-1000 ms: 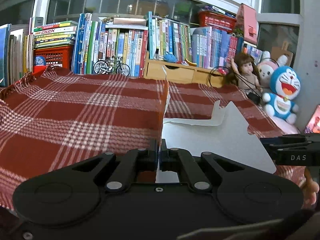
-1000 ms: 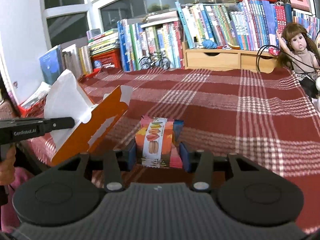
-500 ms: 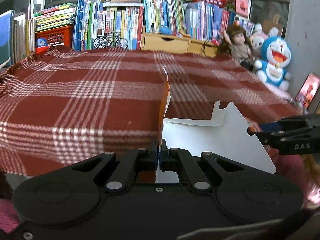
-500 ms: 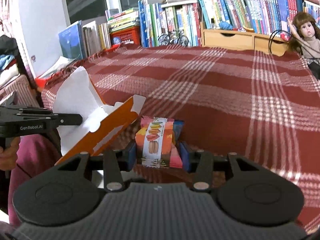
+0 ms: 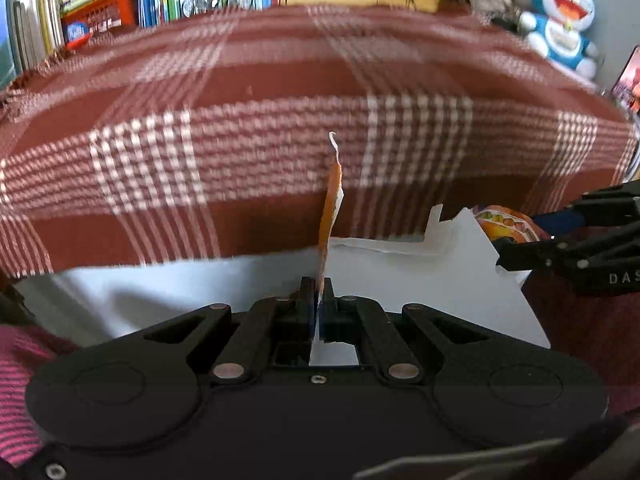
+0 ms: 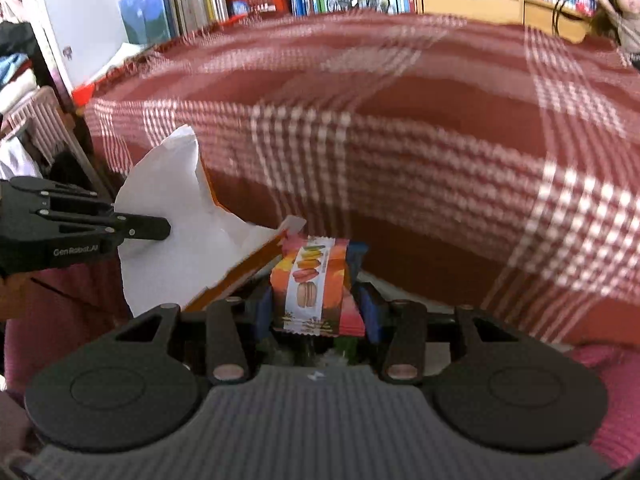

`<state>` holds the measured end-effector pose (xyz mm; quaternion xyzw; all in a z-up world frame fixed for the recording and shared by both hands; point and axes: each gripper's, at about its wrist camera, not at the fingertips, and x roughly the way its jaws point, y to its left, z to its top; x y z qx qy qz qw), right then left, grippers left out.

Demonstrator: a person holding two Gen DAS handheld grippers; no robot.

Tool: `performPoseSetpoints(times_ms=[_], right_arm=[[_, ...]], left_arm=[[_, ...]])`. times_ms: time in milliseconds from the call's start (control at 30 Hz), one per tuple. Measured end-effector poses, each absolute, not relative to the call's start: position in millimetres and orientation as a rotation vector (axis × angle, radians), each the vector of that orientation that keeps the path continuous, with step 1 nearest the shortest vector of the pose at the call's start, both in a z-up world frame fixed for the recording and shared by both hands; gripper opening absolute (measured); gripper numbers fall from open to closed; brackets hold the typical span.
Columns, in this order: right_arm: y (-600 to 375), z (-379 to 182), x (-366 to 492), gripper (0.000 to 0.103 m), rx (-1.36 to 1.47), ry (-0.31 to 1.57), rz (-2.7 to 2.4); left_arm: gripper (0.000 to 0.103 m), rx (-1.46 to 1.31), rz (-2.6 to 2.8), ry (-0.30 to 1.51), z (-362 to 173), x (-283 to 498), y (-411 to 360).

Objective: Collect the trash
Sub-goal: 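Carry the white box and macaron wrapper down over the trash bag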

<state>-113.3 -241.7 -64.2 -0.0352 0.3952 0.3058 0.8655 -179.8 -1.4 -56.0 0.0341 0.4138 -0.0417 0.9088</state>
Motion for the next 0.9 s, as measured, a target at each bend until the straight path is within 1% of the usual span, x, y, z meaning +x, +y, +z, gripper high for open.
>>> performPoseSetpoints(times_ms=[200,467,900], right_arm=[[-237,-90,-111,0.051,-0.094,0.903,0.616],[-235,-113,-106,0.051,-0.115,0.953,0.602],[-227,-129,-96,0.052,-0.12,0.992,0.609]], left_arm=[[0.003,0.065,-0.067,0.956,-84,-165,-4],[0.003,0.089,-0.023,1.034,-115,-148,-12],[0.009,0.107,-0.009,1.077,-143,-141,-21]])
